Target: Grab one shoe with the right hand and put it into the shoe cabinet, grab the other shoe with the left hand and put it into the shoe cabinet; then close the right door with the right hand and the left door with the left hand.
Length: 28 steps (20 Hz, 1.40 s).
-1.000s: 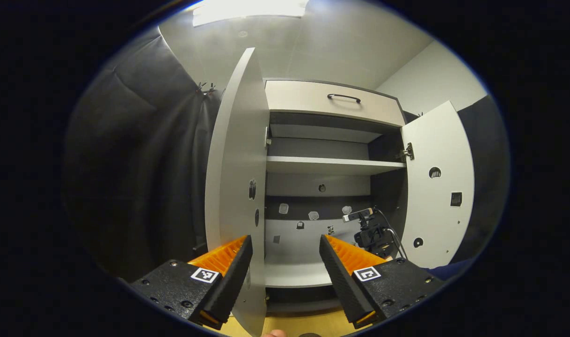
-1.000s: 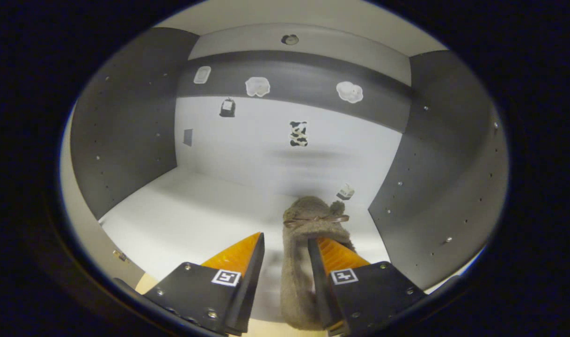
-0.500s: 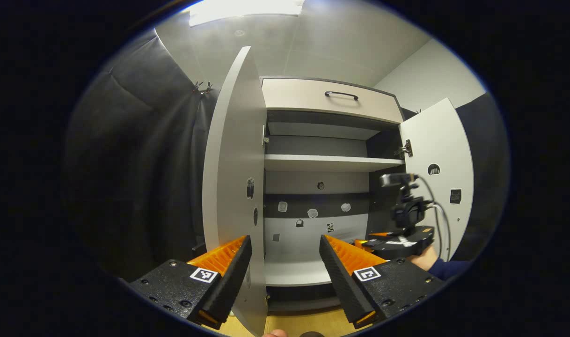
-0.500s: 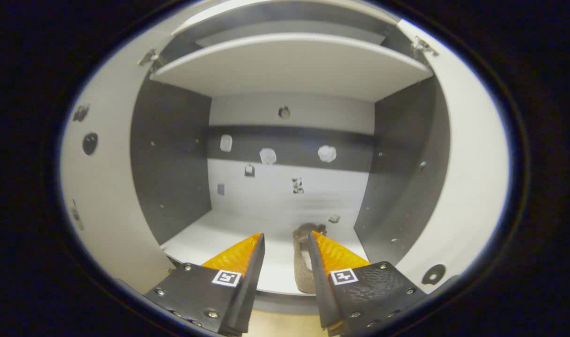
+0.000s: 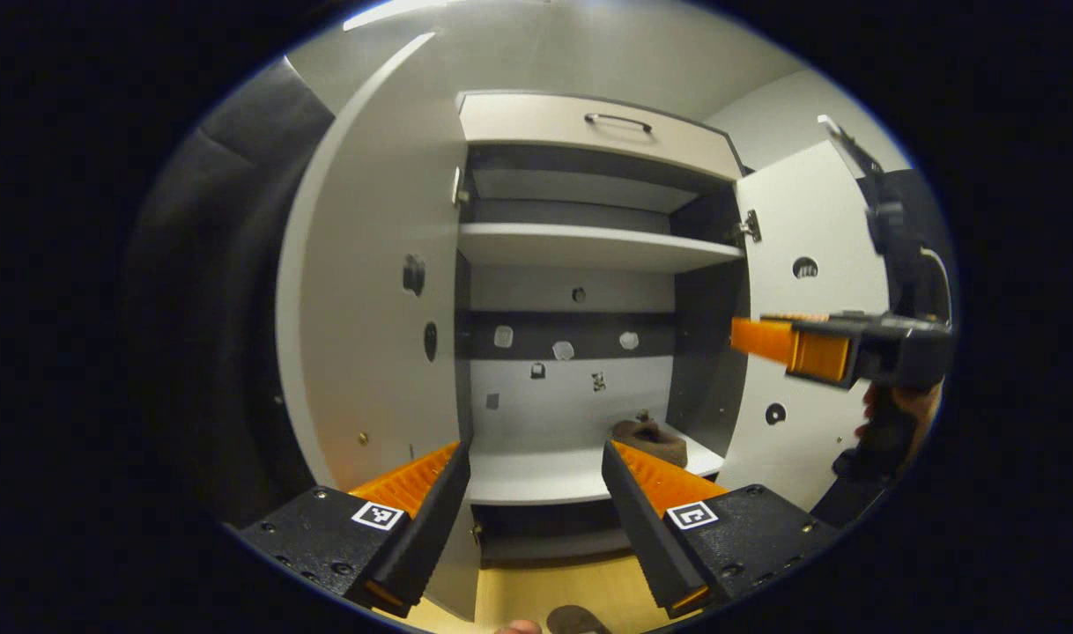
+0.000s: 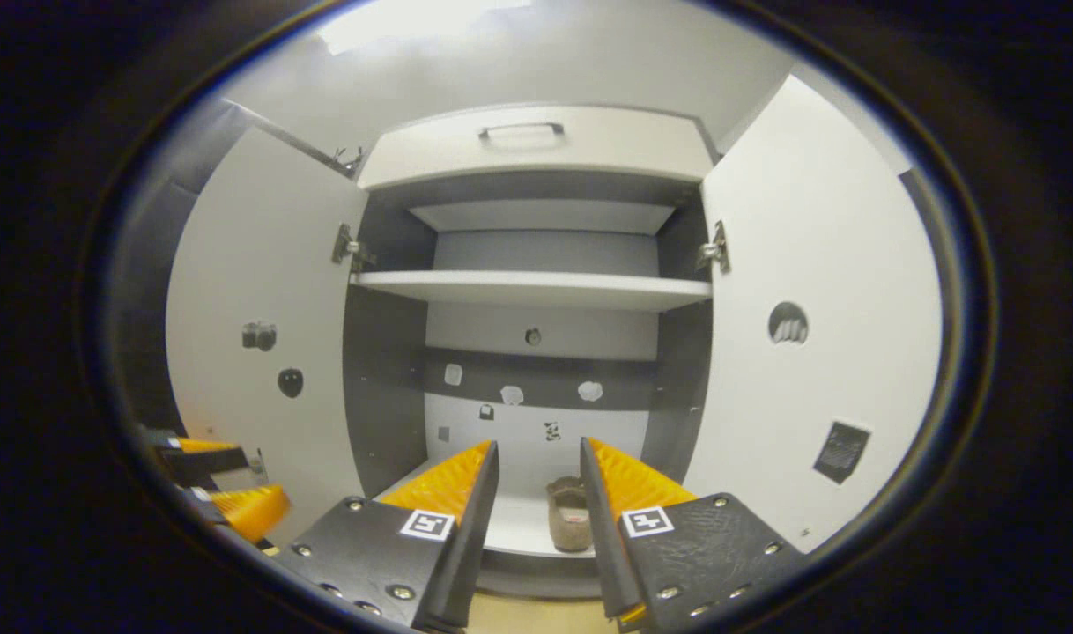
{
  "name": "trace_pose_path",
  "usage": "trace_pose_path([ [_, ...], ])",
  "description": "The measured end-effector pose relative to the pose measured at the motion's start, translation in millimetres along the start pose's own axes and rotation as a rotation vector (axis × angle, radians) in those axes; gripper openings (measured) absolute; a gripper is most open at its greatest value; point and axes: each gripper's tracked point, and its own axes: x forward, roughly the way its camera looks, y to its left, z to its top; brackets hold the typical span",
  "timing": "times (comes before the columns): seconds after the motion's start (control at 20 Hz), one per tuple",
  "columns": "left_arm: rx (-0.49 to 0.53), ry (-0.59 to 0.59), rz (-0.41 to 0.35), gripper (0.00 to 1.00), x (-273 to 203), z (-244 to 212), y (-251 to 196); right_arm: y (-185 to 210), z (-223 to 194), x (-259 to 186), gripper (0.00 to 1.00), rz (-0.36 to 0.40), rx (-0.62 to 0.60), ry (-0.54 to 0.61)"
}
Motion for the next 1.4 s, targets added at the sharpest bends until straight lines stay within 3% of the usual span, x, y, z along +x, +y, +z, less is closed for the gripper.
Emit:
trace_pose_path([
  [0.35,0.003,0.377,-0.113,0.94,10,-172,-35,-17,52,-56,0.55,-0.073,-0.012,-0.106],
  [0.45,0.004,0.516,-0.111,0.94,-4,-227,-29,-21,61,-65,0.61,-0.082,-0.001,-0.129],
  [0.5,-0.009,0.563,-0.114,0.94,-6,-253,-30,-25,67,-68,0.72,-0.092,-0.001,-0.143],
  [0.6,-0.033,0.686,-0.122,0.95,-20,-299,-29,-33,73,-74,0.84,-0.115,-0.006,-0.161],
  [0.8,-0.025,0.898,-0.176,0.96,-57,-369,-24,-37,71,-79,0.82,-0.133,0.009,-0.183],
  [1.0,-0.077,1.054,-0.193,0.98,-80,-404,-15,-43,71,-78,0.85,-0.154,0.008,-0.188],
  [1.25,-0.207,1.174,-0.154,0.96,-92,-440,-2,-48,63,-76,0.82,-0.173,-0.011,-0.166],
  [1.4,-0.307,1.235,-0.137,0.87,-97,-457,1,-51,63,-76,0.85,-0.184,-0.029,-0.164],
])
